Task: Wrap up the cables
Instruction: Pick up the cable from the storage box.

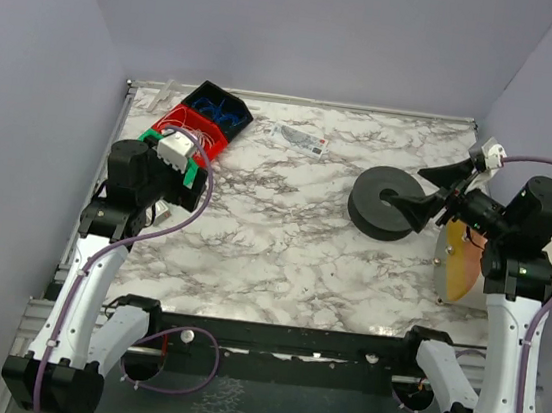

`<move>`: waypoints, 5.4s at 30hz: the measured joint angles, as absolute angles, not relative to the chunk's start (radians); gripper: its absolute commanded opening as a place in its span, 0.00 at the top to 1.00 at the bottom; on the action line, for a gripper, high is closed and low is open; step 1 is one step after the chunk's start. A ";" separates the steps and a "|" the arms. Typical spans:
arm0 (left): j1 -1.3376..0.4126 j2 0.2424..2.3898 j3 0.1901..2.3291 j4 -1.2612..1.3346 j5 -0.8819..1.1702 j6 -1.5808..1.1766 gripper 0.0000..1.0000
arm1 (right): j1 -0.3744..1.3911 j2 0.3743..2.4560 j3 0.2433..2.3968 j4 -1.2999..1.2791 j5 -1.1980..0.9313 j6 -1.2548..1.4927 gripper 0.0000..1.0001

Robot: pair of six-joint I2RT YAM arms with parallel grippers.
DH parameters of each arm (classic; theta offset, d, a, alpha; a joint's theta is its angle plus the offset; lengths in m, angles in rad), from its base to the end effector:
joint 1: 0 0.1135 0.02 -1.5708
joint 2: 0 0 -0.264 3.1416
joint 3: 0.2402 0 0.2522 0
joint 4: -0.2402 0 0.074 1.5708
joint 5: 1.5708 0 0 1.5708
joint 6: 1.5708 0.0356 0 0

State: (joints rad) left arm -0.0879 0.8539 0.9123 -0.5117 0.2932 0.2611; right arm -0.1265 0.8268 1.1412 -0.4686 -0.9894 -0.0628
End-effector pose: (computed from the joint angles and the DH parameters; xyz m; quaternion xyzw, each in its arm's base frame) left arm 0.1831 -0.0265 0.3394 0.2219 0.8126 -0.0780 0.5332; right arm 0.1506 0.0108 0.4262 -0.2874 0.6779 0.3048 0.6041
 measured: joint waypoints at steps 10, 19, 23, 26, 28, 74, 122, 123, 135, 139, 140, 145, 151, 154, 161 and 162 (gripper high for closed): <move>-0.084 0.877 0.886 -0.481 0.310 0.262 0.01 | -0.126 0.834 1.068 -0.427 -1.010 -0.122 0.00; -0.081 0.919 0.892 -0.427 0.261 0.223 0.01 | -0.126 0.843 1.014 -0.370 -1.007 -0.138 0.00; -0.080 0.934 0.893 -0.408 0.234 0.205 0.01 | -0.126 0.844 0.986 -0.335 -1.007 -0.133 0.00; -0.080 0.934 0.893 -0.389 0.209 0.197 0.01 | -0.126 0.844 0.973 -0.324 -1.007 -0.131 0.00; -0.080 0.937 0.894 -0.368 0.172 0.183 0.01 | -0.126 0.843 0.970 -0.318 -1.007 -0.131 0.00; -0.080 2.053 1.683 -0.425 -0.024 0.136 0.23 | -0.126 0.815 0.909 -0.233 -0.988 -0.125 0.00; -0.046 2.103 1.727 -0.463 -0.031 0.088 0.12 | -0.126 0.830 0.905 -0.233 -0.988 -0.151 0.00; -0.045 2.103 1.727 -0.463 -0.031 0.088 0.12 | -0.126 0.830 0.905 -0.233 -0.988 -0.151 0.00; -0.040 2.171 1.762 -0.487 -0.038 0.084 0.14 | -0.126 0.830 0.905 -0.233 -0.988 -0.152 0.00; -0.039 2.191 1.767 -0.501 -0.037 0.082 0.18 | -0.126 0.830 0.905 -0.233 -0.988 -0.153 0.00; -0.039 2.191 1.770 -0.505 -0.036 0.080 0.20 | -0.126 0.830 0.905 -0.233 -0.988 -0.155 0.00; -0.038 2.191 1.776 -0.514 -0.028 0.065 0.34 | -0.126 0.830 0.905 -0.233 -0.988 -0.159 0.00; -0.038 2.191 1.776 -0.517 0.005 0.058 0.48 | -0.126 0.830 0.905 -0.233 -0.988 -0.159 0.00; -0.038 2.191 1.776 -0.517 0.014 0.056 0.56 | -0.126 0.830 0.905 -0.233 -0.988 -0.159 0.00; -0.038 2.189 1.776 -0.517 0.017 0.050 0.88 | -0.126 0.830 0.905 -0.233 -0.988 -0.159 0.00; -0.038 2.188 1.776 -0.517 0.017 0.049 0.90 | -0.126 0.830 0.905 -0.233 -0.988 -0.159 0.00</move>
State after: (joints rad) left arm -0.0383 2.1880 1.7763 -0.5175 0.0174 0.0486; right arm -0.1265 0.8303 0.9054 -0.2329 -0.9878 -0.1589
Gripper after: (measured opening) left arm 0.245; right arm 0.998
